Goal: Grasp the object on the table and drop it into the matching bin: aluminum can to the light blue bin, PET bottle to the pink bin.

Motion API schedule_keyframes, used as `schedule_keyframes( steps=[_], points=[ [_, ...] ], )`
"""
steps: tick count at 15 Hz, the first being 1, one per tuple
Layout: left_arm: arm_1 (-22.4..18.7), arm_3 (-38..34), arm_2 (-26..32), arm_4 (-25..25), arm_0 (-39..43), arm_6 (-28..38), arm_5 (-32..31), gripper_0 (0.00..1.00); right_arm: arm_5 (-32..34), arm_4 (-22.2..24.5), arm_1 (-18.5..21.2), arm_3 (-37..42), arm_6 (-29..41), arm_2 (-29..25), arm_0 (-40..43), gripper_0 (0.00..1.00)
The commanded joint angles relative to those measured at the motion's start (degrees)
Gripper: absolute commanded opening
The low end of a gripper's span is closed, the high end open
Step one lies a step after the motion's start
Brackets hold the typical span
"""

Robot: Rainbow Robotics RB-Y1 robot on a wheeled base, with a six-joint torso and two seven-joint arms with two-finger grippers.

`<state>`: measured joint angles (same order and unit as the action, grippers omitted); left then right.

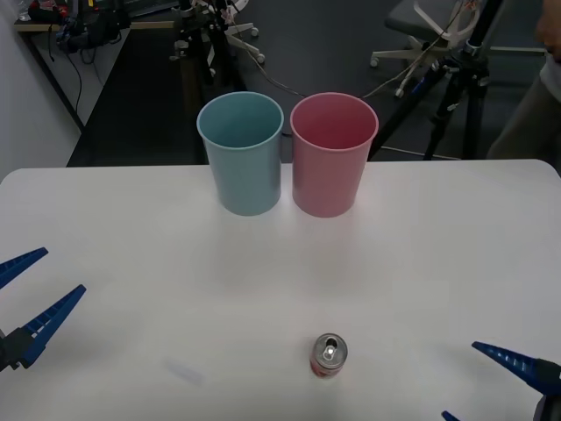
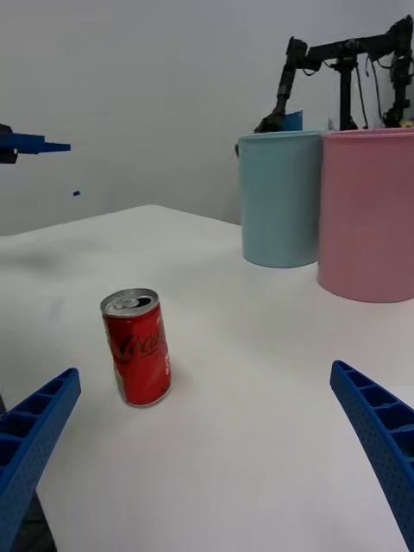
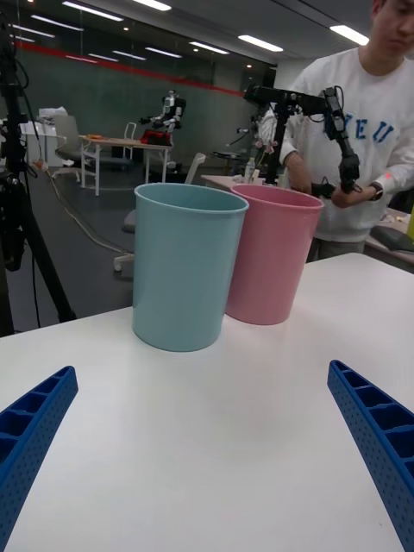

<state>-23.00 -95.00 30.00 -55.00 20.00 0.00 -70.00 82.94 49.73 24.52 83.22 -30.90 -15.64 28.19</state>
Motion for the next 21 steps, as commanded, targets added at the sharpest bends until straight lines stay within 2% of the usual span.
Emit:
schedule_keyframes(
  steps=[1,4,10,14,21],
  points=[
    [0.0,0.0,0.0,0.0,0.0,0.0,0.0,1.0,0.0,0.4,0.0,-3.6,-4.9,3.9,-1.8,1.0],
    [0.0,0.0,0.0,0.0,0.0,0.0,0.0,1.0,-0.6,1.1,0.0,-7.4,-7.1,8.3,-4.8,1.0],
    [0.0,0.0,0.0,0.0,0.0,0.0,0.0,1.0,-9.1,1.3,-0.3,-7.2,-9.3,17.7,-6.8,1.0],
    [0.0,0.0,0.0,0.0,0.0,0.0,0.0,1.0,-12.6,1.3,-1.8,-7.2,-10.5,21.0,-8.7,1.0],
    [0.0,0.0,0.0,0.0,0.0,0.0,0.0,1.0,-18.4,3.4,-6.1,-7.2,-11.0,23.4,-12.1,1.0]
  ],
)
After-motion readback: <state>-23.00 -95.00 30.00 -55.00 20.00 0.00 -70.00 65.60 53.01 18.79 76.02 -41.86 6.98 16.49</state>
